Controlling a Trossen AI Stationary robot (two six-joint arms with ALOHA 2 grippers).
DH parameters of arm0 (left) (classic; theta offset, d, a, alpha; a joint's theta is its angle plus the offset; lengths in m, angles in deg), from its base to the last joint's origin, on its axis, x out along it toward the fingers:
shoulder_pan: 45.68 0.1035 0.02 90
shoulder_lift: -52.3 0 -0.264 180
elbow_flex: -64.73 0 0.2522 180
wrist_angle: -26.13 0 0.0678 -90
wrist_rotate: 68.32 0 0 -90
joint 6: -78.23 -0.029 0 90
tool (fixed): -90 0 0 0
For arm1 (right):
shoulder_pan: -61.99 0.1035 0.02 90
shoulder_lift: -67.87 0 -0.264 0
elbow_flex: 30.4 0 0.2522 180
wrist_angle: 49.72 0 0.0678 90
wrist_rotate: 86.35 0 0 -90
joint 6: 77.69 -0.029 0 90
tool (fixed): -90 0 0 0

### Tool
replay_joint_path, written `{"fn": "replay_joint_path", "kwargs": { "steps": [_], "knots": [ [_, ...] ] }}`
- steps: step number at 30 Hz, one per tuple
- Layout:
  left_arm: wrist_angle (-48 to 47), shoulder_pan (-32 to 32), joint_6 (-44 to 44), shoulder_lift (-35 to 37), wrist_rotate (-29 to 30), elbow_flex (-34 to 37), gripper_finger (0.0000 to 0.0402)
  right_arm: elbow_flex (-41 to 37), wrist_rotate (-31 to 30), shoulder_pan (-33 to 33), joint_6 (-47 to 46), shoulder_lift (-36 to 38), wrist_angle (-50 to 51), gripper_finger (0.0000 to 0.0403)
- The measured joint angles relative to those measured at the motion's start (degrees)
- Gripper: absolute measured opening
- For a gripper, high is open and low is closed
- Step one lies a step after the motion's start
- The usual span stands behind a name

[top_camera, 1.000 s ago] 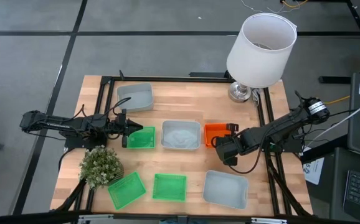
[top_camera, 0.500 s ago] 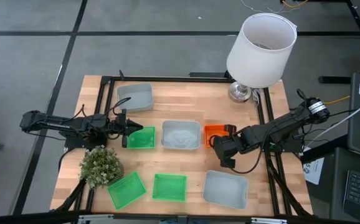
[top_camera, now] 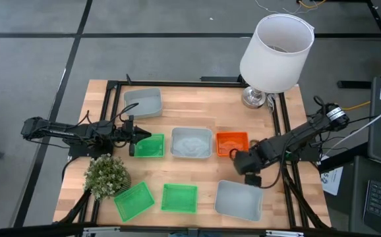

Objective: Stack baskets by color
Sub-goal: Stack the top orange bin on top of the bottom orange bin

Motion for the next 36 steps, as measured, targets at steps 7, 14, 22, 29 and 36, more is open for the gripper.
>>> {"fn": "replay_joint_path", "kwargs": {
  "steps": [7,14,22,29,36],
  "knots": [
    [0.01,0.01,0.0,0.01,0.01,0.02,0.0021,-5.37,-9.45,-2.43,-9.15,0.02,9.63,0.0067],
    [0.02,0.0,0.0,0.0,0.01,0.01,0.0021,-11.69,-10.64,-6.12,-7.04,0.0,0.1,0.0067],
    [0.02,0.0,0.01,0.0,0.01,0.01,0.0021,-11.88,-12.3,-7.17,-7.33,0.02,-1.5,0.0067],
    [0.01,0.02,0.01,0.0,0.0,0.01,0.0021,-11.84,-12.63,-7.17,-4.44,0.02,-7.24,0.0067],
    [0.02,0.02,0.0,0.0,0.0,0.0,0.0021,-11.82,-10.45,-7.17,-4.41,0.02,-6.2,0.0067]
  ]
}}
